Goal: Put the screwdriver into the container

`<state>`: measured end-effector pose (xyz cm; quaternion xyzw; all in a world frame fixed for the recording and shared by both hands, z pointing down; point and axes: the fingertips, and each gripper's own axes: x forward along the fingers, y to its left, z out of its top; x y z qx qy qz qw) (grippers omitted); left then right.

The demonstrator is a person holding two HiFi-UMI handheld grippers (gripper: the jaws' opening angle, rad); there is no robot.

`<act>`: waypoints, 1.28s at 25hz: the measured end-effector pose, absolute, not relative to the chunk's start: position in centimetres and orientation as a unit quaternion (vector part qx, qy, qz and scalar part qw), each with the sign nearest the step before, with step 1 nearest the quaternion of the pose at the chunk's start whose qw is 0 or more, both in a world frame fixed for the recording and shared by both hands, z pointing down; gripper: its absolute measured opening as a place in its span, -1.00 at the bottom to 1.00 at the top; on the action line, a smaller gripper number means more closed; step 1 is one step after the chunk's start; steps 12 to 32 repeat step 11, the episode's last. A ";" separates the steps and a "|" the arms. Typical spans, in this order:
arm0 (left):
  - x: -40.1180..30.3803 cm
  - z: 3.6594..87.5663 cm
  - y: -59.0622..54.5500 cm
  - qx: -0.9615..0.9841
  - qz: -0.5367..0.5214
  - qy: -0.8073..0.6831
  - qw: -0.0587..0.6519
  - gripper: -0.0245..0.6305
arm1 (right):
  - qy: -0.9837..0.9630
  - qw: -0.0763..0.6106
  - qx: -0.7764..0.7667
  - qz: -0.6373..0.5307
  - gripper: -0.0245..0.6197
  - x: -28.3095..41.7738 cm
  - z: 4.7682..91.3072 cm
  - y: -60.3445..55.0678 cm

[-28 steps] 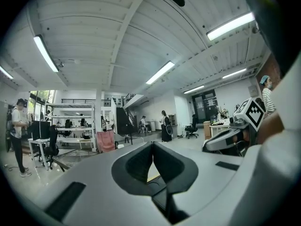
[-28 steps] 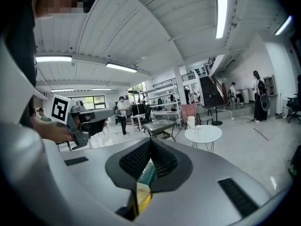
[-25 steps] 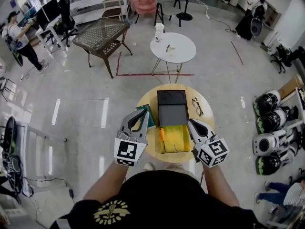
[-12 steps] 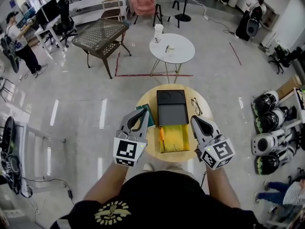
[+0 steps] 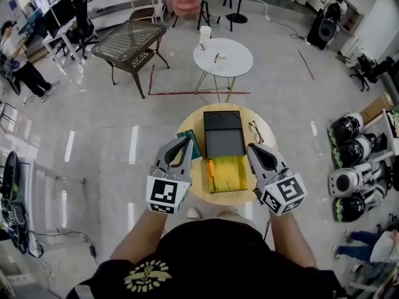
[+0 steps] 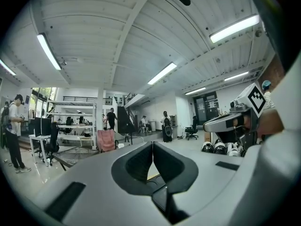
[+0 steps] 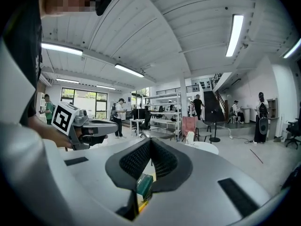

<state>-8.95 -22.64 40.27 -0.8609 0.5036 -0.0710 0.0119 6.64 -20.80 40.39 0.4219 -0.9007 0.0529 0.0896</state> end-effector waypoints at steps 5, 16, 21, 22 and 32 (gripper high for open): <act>-9.4 39.8 -22.4 -0.858 -0.063 0.509 0.010 -0.86 | -0.899 0.093 0.426 0.041 -0.88 6.0 38.9 -20.7; -9.4 39.6 -22.1 -0.862 -0.061 0.503 0.020 -0.86 | -0.896 0.095 0.431 0.050 -0.88 6.1 39.8 -20.0; -9.4 39.6 -22.1 -0.862 -0.061 0.503 0.020 -0.86 | -0.896 0.095 0.431 0.050 -0.88 6.1 39.8 -20.0; -9.4 39.6 -22.1 -0.862 -0.061 0.503 0.020 -0.86 | -0.896 0.095 0.431 0.050 -0.88 6.1 39.8 -20.0; -9.4 39.6 -22.1 -0.862 -0.061 0.503 0.020 -0.86 | -0.896 0.095 0.431 0.050 -0.88 6.1 39.8 -20.0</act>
